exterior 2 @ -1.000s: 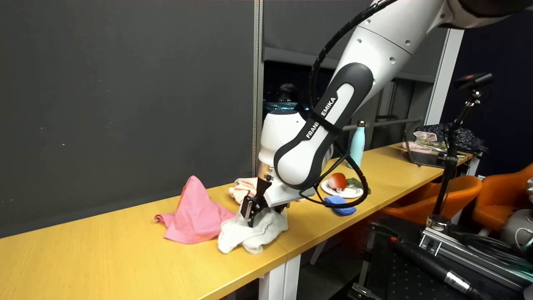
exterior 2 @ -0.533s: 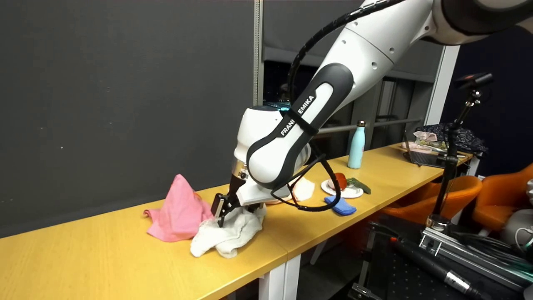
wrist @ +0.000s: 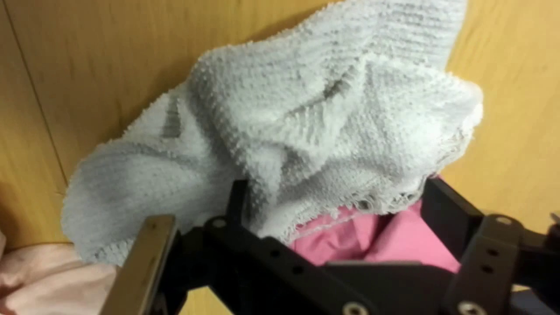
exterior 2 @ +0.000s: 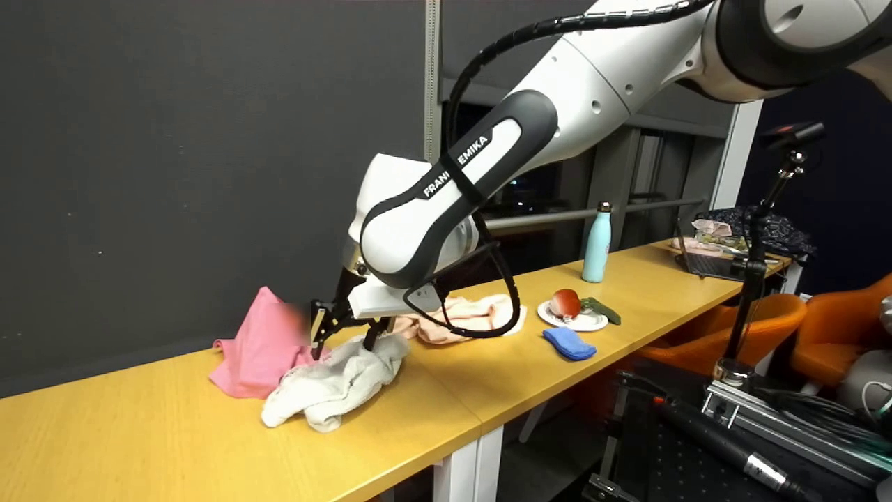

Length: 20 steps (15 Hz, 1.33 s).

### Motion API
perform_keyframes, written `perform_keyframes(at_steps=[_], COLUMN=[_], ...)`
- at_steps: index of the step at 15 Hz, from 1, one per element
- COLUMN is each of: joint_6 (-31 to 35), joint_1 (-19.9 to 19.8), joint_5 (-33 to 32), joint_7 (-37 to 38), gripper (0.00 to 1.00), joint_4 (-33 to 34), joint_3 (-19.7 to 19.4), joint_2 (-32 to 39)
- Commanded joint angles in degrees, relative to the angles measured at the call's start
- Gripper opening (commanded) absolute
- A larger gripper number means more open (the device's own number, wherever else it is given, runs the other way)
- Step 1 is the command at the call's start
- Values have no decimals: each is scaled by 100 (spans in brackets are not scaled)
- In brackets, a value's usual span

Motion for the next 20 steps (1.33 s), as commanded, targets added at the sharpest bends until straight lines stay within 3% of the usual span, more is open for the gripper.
perform_keyframes(at_steps=[1, 5, 10, 16, 20], joint_6=[-429, -1245, -2072, -1730, -1378], joint_1=[-334, -569, -748, -846, -881], joint_5=[323, 392, 214, -149, -877], joint_7=[-525, -803, -879, -822, -572], gripper=[100, 100, 100, 100, 100], joint_4=[91, -408, -1757, -3521, -4291], joint_3=[343, 326, 0, -441, -860], joint_2=[-328, -1139, -2381, -3274, -3462])
